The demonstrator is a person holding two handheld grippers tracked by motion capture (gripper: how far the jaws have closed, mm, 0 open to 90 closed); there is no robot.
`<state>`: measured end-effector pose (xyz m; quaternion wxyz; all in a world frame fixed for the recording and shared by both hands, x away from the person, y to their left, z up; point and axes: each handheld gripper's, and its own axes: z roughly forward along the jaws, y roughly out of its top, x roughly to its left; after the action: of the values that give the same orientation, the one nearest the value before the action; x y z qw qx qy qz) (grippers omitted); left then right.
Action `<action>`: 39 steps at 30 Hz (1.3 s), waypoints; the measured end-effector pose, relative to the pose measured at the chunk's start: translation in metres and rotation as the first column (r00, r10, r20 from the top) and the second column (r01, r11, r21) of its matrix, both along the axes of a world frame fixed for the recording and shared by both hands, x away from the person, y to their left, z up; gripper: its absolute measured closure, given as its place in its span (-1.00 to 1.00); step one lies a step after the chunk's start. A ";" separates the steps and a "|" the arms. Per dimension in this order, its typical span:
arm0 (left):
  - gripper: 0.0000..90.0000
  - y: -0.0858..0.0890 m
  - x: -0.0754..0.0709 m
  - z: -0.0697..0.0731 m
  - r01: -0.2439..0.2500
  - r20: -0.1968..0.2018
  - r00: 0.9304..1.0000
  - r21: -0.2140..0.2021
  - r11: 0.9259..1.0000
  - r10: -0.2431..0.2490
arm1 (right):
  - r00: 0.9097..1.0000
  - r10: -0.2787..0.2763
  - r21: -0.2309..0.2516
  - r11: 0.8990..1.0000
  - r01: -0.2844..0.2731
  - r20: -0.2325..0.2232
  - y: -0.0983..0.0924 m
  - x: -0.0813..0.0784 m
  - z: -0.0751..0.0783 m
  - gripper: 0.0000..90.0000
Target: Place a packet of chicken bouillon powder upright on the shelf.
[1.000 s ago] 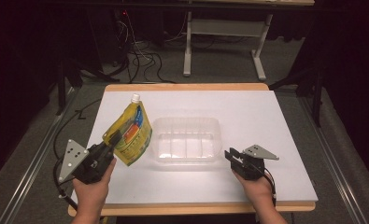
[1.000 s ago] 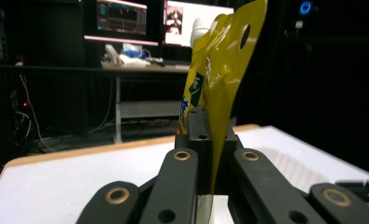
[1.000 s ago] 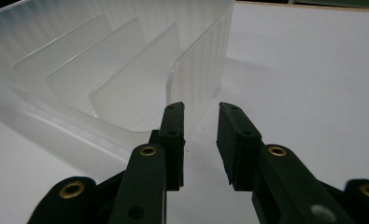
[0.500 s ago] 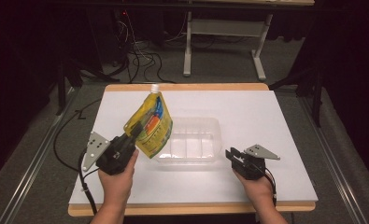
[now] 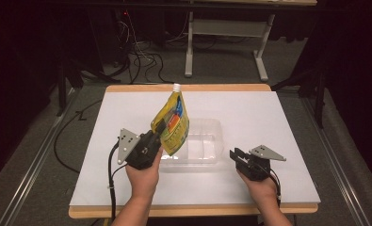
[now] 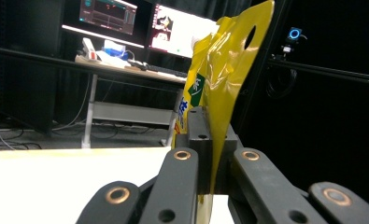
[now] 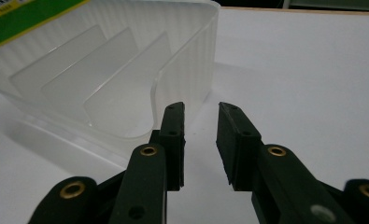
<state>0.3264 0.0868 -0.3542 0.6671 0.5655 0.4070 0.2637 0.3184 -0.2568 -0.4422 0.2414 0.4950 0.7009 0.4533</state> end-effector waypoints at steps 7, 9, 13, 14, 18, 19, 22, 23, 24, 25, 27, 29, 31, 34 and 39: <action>1.00 -0.017 0.011 -0.017 -0.026 -0.041 0.999 -0.008 1.000 0.025 | 1.000 0.001 -0.001 1.000 -0.001 -0.002 0.000 0.000 0.000 0.63; 1.00 -0.019 0.012 -0.020 -0.035 -0.042 0.999 -0.006 0.999 0.035 | 1.000 0.000 -0.002 1.000 0.000 -0.001 0.000 0.000 0.000 0.63; 1.00 -0.018 0.013 -0.022 -0.056 -0.035 0.998 0.001 0.998 0.056 | 1.000 0.001 -0.004 1.000 -0.001 -0.002 -0.001 0.000 -0.001 0.63; 1.00 -0.018 0.013 -0.022 -0.056 -0.035 0.998 0.001 0.998 0.056 | 1.000 0.001 -0.004 1.000 -0.001 -0.002 -0.001 0.000 -0.001 0.63; 1.00 -0.014 0.014 -0.025 -0.075 -0.043 0.996 0.002 0.997 0.075 | 1.000 0.002 -0.006 1.000 -0.002 -0.003 0.000 0.000 -0.001 0.63; 1.00 -0.014 0.014 -0.026 -0.079 -0.046 0.996 0.003 0.997 0.079 | 1.000 0.003 -0.006 1.000 -0.003 -0.003 0.000 0.000 -0.001 0.63; 1.00 -0.013 0.015 -0.028 -0.087 -0.050 0.995 0.013 0.996 0.088 | 1.000 0.004 -0.006 1.000 -0.004 -0.004 0.001 0.000 -0.001 0.63; 1.00 -0.013 0.015 -0.029 -0.095 -0.048 0.994 0.019 0.995 0.096 | 1.000 0.004 -0.006 1.000 -0.004 -0.004 0.001 0.000 -0.001 0.63; 1.00 -0.013 0.015 -0.030 -0.096 -0.047 0.994 0.024 0.995 0.097 | 1.000 0.003 -0.006 1.000 -0.003 -0.004 0.001 0.000 -0.001 0.63; 1.00 -0.013 0.015 -0.030 -0.096 -0.047 0.994 0.024 0.995 0.097 | 1.000 0.004 -0.007 1.000 -0.004 -0.003 0.001 0.000 -0.001 0.63; 1.00 -0.013 0.015 -0.030 -0.101 -0.043 0.994 0.037 0.994 0.103 | 1.000 0.005 -0.009 1.000 -0.005 -0.003 0.001 0.000 -0.001 0.63; 1.00 -0.014 0.015 -0.031 -0.099 -0.039 0.994 0.043 0.994 0.101 | 1.000 0.004 -0.008 1.000 -0.004 -0.004 0.001 0.000 -0.001 0.63; 1.00 -0.015 0.015 -0.031 -0.092 -0.035 0.995 0.062 0.994 0.094 | 1.000 0.004 -0.007 1.000 -0.004 -0.004 0.001 0.000 -0.001 0.63; 1.00 -0.017 0.016 -0.030 -0.085 -0.028 0.996 0.080 0.993 0.087 | 1.000 0.006 -0.009 1.000 -0.006 -0.003 0.001 0.000 -0.001 0.63; 1.00 -0.024 0.014 -0.032 -0.061 -0.011 0.998 0.122 0.991 0.063 | 1.000 0.003 -0.006 1.000 -0.003 -0.005 0.000 0.000 -0.001 0.63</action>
<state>0.3403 0.0626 -0.3865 0.6198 0.5942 0.4126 0.3041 0.3180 -0.2565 -0.4429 0.2403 0.4944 0.7035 0.4505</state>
